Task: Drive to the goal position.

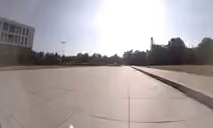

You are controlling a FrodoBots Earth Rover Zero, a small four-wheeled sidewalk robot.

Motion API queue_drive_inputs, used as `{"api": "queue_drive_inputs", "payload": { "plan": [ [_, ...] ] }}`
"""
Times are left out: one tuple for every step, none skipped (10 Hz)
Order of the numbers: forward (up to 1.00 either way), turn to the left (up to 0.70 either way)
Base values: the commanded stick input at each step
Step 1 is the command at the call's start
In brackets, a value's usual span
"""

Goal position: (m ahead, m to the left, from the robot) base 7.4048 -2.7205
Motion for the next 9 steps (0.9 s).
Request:
{"api": "queue_drive_inputs", "payload": {
  "plan": [
    [1.00,0.00],
    [1.00,0.00],
    [1.00,0.00],
    [1.00,0.00],
    [1.00,0.00],
    [1.00,0.00],
    [1.00,0.00],
    [1.00,0.00],
    [1.00,-0.11]
  ]
}}
